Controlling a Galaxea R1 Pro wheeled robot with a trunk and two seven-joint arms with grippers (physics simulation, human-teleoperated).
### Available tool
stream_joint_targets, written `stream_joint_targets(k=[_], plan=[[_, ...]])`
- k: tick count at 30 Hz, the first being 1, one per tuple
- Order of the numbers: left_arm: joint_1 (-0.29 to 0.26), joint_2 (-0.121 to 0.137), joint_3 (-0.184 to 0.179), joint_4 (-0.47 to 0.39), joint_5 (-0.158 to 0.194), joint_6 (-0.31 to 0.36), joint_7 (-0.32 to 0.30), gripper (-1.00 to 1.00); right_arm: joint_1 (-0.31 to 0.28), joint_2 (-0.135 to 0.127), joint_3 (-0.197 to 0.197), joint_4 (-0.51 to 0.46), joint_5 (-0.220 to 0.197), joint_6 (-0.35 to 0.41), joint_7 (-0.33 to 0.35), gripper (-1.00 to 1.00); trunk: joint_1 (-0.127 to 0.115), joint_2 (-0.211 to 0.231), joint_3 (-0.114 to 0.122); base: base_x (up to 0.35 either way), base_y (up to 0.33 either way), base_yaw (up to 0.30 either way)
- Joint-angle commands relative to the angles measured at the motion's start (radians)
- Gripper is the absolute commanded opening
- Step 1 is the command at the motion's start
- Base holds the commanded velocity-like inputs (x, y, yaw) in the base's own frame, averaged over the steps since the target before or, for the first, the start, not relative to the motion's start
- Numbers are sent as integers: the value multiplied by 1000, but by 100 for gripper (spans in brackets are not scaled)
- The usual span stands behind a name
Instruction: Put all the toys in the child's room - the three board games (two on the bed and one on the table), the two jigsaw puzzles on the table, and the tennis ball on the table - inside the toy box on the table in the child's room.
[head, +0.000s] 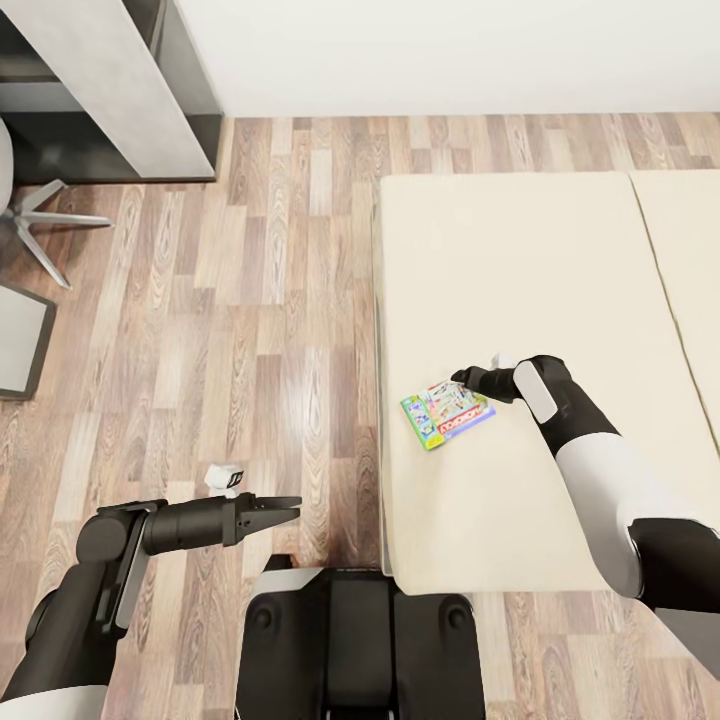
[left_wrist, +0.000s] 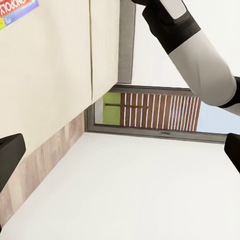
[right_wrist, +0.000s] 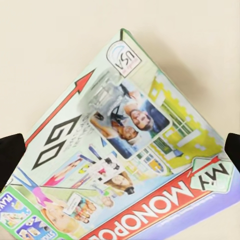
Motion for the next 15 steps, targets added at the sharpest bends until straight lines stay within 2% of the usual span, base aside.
stream_joint_targets(k=[1, 15], plan=[[0, 0, 0, 0, -1, 11, -4, 100, 0, -1, 4, -2, -11, 3, -10, 100, 1, -2, -2, 0, 0, 0], [0, 1, 0, 0, -1, 11, -5, 100, -1, -1, 3, -3, -10, 4, -10, 100, 1, -2, -20, 0, 0, 0]])
